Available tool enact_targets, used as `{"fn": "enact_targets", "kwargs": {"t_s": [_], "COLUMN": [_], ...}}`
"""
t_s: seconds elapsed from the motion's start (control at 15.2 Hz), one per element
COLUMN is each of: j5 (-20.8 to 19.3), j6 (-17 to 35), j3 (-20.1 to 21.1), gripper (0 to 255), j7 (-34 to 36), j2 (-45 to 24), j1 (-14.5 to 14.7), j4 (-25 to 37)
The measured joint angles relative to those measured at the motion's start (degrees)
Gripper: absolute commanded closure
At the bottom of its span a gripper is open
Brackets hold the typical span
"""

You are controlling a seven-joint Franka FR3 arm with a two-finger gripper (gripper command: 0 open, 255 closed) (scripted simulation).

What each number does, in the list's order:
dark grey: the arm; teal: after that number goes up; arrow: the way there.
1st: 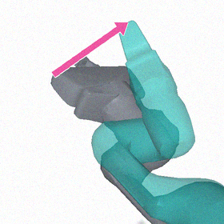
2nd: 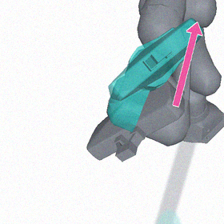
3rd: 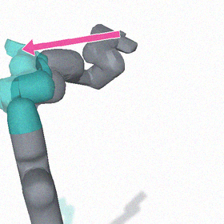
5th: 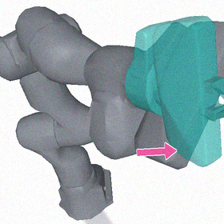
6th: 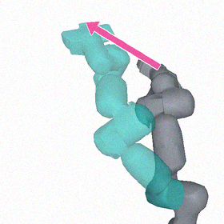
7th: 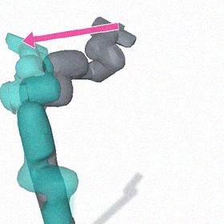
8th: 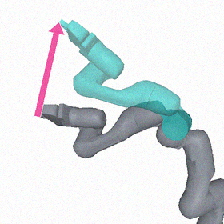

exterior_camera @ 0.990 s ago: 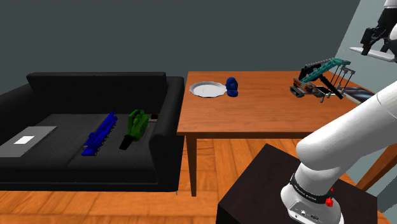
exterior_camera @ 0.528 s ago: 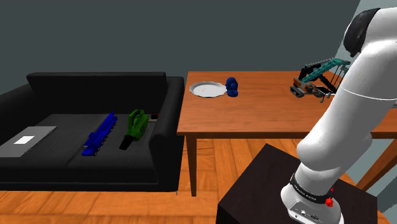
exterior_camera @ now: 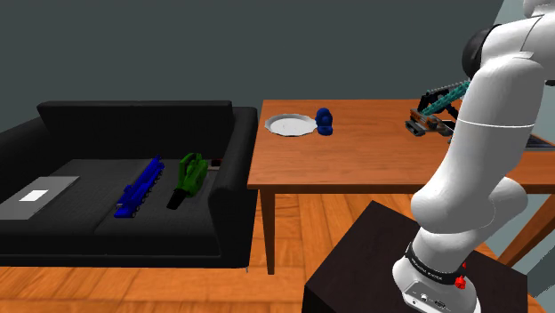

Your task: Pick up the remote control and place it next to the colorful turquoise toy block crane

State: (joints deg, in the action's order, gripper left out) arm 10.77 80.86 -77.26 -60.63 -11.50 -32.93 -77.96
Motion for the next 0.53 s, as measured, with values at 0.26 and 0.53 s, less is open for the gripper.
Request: {"fn": "enact_targets", "kwargs": {"t_s": [0.26,0.53], "j5": [-3.3,-6.9], "j6": [4.2,8.0], "j3": [-1.7,-3.0], "gripper": [255,255], "j7": [2.1,4.5], "j2": [3.3,7.0], "j1": [5.1,9.4], "j4": [-5.4,-10.0]}}
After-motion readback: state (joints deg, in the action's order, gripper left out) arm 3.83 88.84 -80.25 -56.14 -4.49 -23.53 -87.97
